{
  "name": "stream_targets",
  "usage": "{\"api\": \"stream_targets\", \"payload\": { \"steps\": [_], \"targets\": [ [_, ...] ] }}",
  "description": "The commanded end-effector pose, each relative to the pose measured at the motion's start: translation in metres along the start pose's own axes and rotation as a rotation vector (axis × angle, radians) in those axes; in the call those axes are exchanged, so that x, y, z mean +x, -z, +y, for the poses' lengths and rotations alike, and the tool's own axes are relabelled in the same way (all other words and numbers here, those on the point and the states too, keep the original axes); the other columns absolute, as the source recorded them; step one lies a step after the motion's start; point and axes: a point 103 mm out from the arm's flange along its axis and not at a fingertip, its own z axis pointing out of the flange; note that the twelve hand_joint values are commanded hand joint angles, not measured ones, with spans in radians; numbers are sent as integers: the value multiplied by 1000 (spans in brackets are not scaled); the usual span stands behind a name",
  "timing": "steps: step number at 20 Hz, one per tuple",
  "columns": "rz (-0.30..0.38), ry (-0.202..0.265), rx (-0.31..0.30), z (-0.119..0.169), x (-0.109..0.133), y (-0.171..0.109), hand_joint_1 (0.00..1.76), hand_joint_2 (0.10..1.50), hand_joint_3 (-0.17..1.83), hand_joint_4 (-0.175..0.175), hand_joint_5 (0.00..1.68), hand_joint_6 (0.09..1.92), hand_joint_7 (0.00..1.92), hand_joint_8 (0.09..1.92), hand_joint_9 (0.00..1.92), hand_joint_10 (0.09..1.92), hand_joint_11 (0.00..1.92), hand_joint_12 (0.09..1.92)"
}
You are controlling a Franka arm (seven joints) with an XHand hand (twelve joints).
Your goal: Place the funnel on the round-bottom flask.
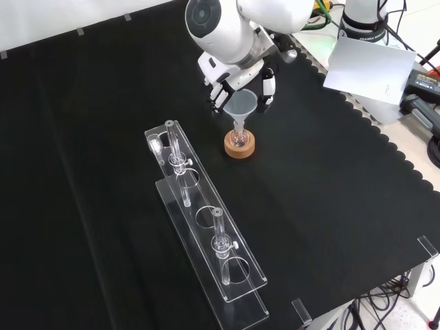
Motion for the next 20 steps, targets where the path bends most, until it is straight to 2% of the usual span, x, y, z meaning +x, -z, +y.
{"api": "stream_targets", "payload": {
  "steps": [1, 11, 20],
  "targets": [
    [0, -1, 4, 1, 2, 0, 877, 712, 635, -10, 602, 677, 593, 704, 871, 506, 543, 1286],
    [-5, -5, 16, 2, 7, 1, 858, 692, 630, -20, 530, 651, 572, 709, 842, 503, 530, 1286],
    [-9, 1, 24, 1, 8, 2, 814, 646, 638, -38, 413, 482, 484, 761, 738, 570, 483, 1306]
  ]
}}
